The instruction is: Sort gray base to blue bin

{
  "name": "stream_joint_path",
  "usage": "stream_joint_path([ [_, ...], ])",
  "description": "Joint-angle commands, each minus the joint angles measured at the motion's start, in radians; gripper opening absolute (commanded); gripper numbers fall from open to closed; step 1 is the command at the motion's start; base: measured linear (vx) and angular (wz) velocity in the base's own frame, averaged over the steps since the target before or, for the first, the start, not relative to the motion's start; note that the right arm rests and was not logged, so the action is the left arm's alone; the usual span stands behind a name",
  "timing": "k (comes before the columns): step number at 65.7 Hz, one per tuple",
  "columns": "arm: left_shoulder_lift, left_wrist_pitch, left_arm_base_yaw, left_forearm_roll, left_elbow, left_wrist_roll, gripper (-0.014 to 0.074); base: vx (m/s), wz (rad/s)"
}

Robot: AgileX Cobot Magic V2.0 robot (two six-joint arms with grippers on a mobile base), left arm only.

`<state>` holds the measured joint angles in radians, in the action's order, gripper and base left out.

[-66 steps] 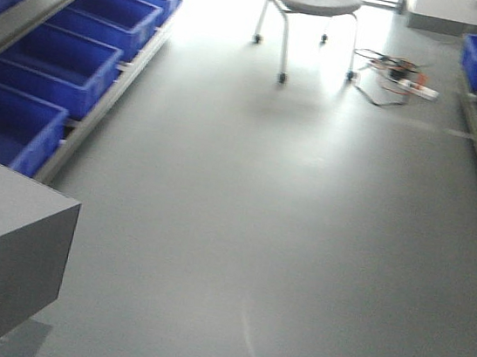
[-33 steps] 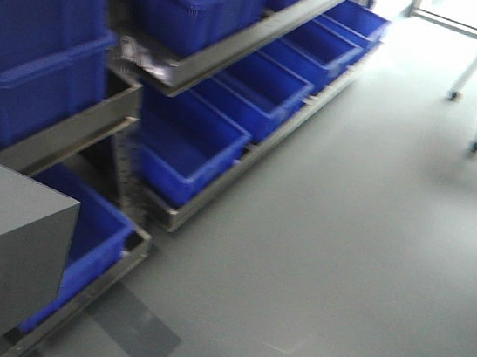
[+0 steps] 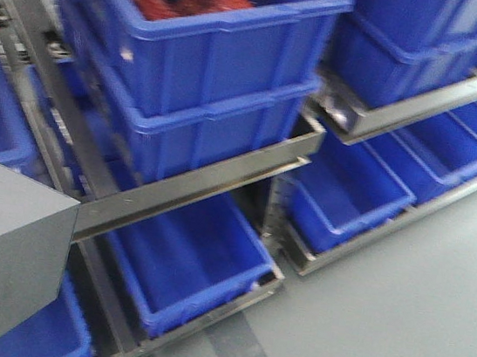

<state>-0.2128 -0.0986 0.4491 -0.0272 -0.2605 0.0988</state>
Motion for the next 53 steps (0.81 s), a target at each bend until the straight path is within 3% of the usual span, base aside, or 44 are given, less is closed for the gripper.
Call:
stream_joint_path([
  [1, -0.008, 0.115, 0.004, 0.006, -0.029, 0.007, -0.0006, 0.13, 0.71],
  [29, -0.008, 0.115, 0.004, 0.006, -0.029, 0.007, -0.0006, 0.10, 0.70],
  [53, -0.008, 0.115, 0.004, 0.006, -0.029, 0.007, -0.0006, 0.06, 0.39],
])
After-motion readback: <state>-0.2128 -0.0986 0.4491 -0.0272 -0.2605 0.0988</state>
